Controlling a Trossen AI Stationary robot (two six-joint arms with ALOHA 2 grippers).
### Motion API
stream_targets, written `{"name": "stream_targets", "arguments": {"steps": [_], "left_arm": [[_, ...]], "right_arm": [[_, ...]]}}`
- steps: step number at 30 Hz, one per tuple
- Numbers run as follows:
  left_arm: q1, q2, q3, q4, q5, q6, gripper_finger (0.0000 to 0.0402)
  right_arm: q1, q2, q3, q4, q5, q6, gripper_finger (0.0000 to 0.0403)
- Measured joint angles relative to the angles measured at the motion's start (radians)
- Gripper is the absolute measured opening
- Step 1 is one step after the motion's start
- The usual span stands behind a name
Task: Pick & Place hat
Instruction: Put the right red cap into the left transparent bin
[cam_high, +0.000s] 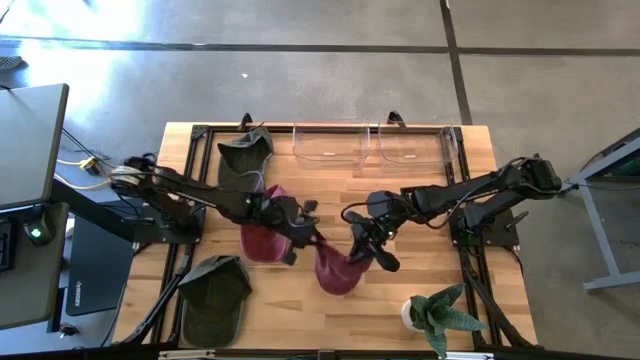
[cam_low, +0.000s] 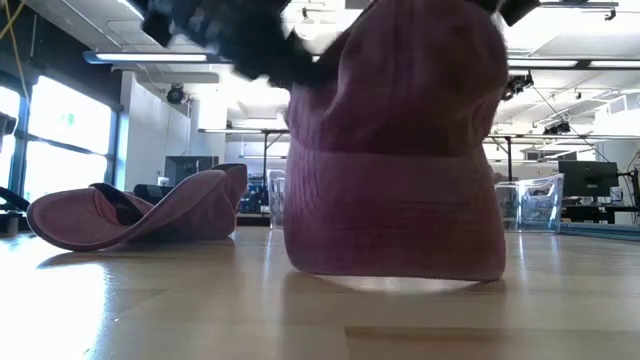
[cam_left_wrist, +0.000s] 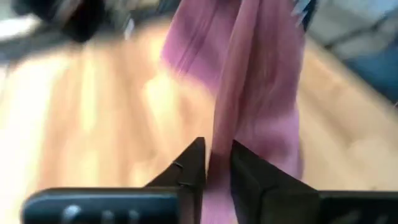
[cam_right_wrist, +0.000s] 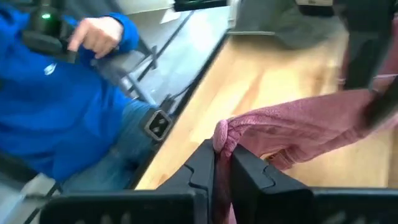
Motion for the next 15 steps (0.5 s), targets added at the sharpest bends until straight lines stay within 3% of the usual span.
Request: {"name": "stream_targets", "arguments": {"steps": [5, 11, 15], "left_arm": [[0.010, -0.083, 0.056, -0.368, -0.221, -0.067, 0.0099], [-0.068, -0.159, 0.064, -0.494, -0.583, -0.232, 0.0103], [-0.153, -0.159, 0.062, -0.474, -0.724, -0.302, 0.0103]], "right_arm": [[-0.075, -0.054, 0.010, -0.012, 0.137, 0.033, 0.0011], [-0.243, -0.140, 0.075, -0.042, 0.347, 0.034, 0.0017], [-0.392, -0.148, 0.139, -0.060, 0.412, 0.006, 0.0008]]}}
